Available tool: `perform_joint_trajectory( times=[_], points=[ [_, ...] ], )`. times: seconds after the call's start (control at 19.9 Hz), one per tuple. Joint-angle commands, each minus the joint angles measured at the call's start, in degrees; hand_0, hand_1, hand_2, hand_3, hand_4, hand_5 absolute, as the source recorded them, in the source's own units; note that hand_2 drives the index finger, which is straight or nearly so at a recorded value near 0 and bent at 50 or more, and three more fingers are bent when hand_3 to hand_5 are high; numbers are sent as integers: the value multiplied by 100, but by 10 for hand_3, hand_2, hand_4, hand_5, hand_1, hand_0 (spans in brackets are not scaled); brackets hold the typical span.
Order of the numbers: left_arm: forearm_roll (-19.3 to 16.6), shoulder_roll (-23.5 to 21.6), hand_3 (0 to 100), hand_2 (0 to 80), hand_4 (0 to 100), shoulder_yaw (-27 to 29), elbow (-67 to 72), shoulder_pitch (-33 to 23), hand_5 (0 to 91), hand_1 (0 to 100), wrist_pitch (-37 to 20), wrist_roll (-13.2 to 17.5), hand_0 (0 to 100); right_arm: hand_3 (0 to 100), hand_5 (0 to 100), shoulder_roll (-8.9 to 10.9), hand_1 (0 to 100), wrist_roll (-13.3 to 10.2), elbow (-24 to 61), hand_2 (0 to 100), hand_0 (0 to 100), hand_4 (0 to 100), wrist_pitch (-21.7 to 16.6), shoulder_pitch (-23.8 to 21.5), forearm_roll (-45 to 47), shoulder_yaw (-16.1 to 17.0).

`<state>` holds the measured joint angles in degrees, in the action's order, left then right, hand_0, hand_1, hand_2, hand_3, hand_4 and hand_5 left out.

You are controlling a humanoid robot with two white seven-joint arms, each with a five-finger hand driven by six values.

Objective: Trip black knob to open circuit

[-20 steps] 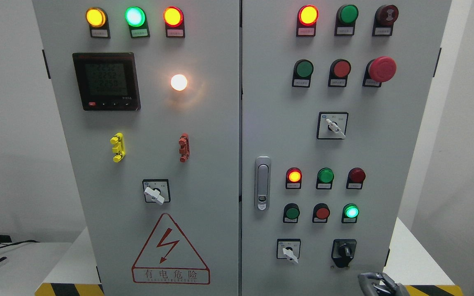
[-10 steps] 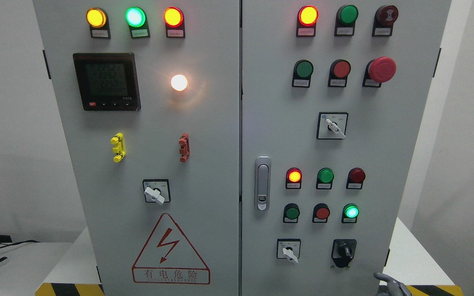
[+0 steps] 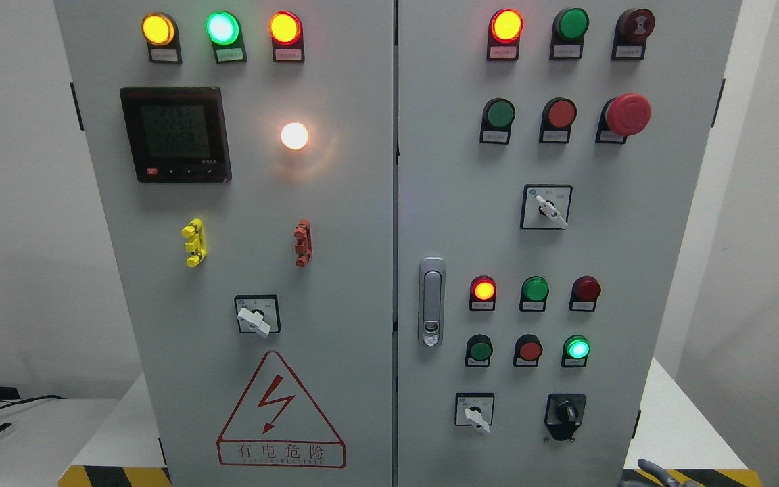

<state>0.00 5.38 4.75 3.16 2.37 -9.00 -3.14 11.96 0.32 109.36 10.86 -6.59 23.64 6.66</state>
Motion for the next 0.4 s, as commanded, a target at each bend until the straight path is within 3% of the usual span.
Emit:
perform_joint_trajectory(
  times=[0.0, 0.35],
  points=[
    [-176, -2, 0, 0, 0, 0, 0, 0, 0, 389, 3, -3, 120, 328, 239, 79, 0, 3, 139, 177, 0, 245, -5, -106, 17, 90],
    [-176, -2, 0, 0, 0, 0, 0, 0, 0, 389, 3, -3, 120, 288, 219, 70, 0, 3, 139, 169, 0, 226, -5, -97, 17, 37]
  ],
)
